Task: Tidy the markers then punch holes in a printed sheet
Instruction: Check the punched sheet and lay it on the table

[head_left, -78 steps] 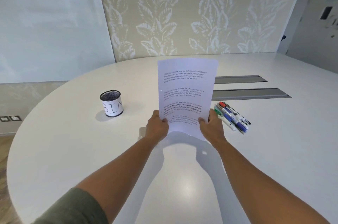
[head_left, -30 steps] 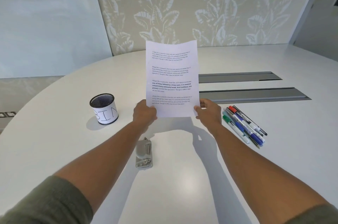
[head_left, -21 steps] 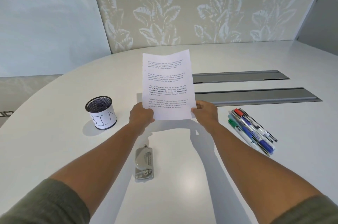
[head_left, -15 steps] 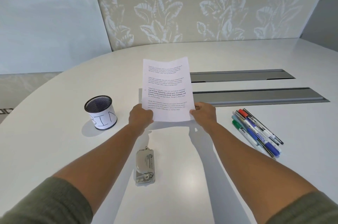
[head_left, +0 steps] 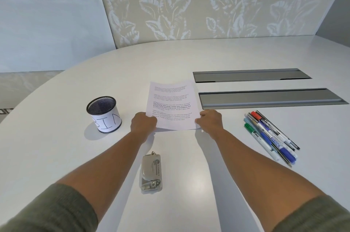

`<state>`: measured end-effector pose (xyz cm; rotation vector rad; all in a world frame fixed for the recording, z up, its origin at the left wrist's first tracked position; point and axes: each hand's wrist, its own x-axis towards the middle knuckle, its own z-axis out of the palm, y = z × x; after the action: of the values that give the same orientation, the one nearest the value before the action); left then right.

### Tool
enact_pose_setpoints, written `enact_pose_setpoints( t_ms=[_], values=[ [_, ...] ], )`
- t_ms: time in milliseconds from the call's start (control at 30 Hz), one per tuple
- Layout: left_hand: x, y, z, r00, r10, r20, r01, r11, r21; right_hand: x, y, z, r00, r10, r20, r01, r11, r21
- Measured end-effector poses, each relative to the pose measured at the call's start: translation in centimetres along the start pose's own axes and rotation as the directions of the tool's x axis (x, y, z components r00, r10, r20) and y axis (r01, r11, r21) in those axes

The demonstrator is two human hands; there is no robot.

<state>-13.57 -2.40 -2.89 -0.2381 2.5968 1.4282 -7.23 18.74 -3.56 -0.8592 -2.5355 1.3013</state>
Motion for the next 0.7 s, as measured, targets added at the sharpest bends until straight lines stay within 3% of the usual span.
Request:
enact_pose_setpoints(
  t_ms=[700],
  values=[
    [-1.5, -1.7, -1.8, 0.999, 0.044, -0.018, -0.037, 0.959, 0.281, -3.0, 1.1, -1.1, 0.999, -0.022, -0.032, 0.018, 0.994, -0.107]
  ],
)
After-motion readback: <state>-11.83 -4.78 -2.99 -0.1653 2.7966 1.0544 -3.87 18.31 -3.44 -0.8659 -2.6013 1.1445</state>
